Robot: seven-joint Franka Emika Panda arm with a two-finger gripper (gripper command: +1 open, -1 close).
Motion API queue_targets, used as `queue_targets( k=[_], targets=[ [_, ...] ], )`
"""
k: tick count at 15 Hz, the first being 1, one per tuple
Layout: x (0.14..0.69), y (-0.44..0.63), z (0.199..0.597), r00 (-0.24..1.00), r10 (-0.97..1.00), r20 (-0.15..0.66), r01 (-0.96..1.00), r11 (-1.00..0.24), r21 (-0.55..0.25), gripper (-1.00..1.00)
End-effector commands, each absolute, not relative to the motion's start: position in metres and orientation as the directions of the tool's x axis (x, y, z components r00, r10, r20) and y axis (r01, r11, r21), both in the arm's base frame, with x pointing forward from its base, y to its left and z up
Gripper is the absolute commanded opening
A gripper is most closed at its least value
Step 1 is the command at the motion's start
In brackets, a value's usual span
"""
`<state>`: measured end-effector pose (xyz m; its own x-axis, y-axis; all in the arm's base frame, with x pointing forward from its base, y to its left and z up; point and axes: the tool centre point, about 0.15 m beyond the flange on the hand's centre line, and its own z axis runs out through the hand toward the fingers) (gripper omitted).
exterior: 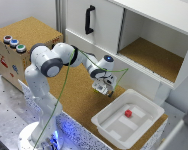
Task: Go push the yellow block to the left
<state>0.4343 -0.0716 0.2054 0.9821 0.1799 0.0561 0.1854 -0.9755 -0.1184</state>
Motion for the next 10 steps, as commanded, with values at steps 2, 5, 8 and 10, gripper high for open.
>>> queue_targets(
  k=[2, 5, 8, 10],
  targets=[
    [0.437, -0.02, 0.211, 0.987, 0.16, 0.001, 0.16, -0.981, -0.11, -1.0],
    [0.429, -0.003, 0.216, 0.987, 0.157, -0.028, 0.154, -0.984, -0.09, -1.0],
    [0.432, 0.013, 0.215, 0.986, 0.16, -0.051, 0.155, -0.984, -0.088, -1.0],
    [0.438, 0.025, 0.212, 0.986, 0.159, -0.06, 0.152, -0.983, -0.104, -1.0]
  ],
)
